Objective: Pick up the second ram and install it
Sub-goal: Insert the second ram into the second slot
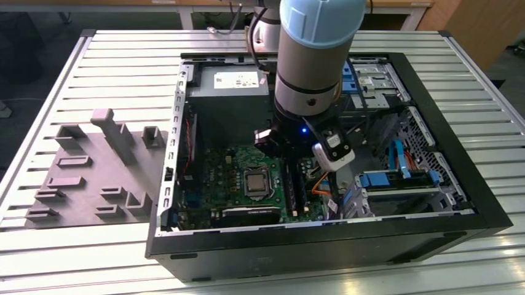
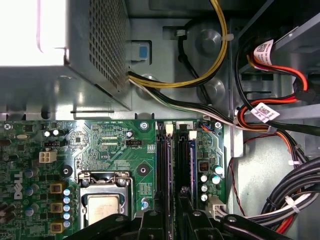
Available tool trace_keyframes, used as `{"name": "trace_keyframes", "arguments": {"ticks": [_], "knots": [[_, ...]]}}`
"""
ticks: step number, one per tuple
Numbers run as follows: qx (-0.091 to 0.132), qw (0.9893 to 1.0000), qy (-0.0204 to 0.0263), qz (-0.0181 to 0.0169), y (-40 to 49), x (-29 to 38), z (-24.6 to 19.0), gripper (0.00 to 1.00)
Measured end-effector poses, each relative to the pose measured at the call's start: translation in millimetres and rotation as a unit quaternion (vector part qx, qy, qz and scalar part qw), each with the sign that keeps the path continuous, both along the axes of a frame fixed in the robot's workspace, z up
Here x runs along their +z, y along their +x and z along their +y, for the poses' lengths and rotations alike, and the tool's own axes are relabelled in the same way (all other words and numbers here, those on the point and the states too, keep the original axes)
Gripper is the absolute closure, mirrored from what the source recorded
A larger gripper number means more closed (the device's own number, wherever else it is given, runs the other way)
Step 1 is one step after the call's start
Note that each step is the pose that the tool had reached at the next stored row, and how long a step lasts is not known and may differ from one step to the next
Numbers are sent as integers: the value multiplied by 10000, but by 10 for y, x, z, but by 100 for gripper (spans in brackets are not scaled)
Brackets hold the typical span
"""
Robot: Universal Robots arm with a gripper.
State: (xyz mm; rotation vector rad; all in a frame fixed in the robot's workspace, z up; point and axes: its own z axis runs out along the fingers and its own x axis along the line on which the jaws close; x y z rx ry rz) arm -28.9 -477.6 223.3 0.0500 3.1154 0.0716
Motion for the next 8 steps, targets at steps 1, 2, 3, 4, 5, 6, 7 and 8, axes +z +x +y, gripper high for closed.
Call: {"name": "trace_keyframes", "arguments": {"ticks": [1, 2, 3, 4, 5, 6, 7, 8], "knots": [[0, 10000, 0, 0, 0, 9, 0, 75], [0, 10000, 0, 0, 0, 19, 0, 75], [0, 10000, 0, 0, 0, 29, 0, 75], [0, 10000, 0, 0, 0, 38, 0, 75], [0, 10000, 0, 0, 0, 46, 0, 75], [0, 10000, 0, 0, 0, 55, 0, 75], [0, 10000, 0, 0, 0, 62, 0, 75], [0, 10000, 0, 0, 0, 70, 0, 75]]}}
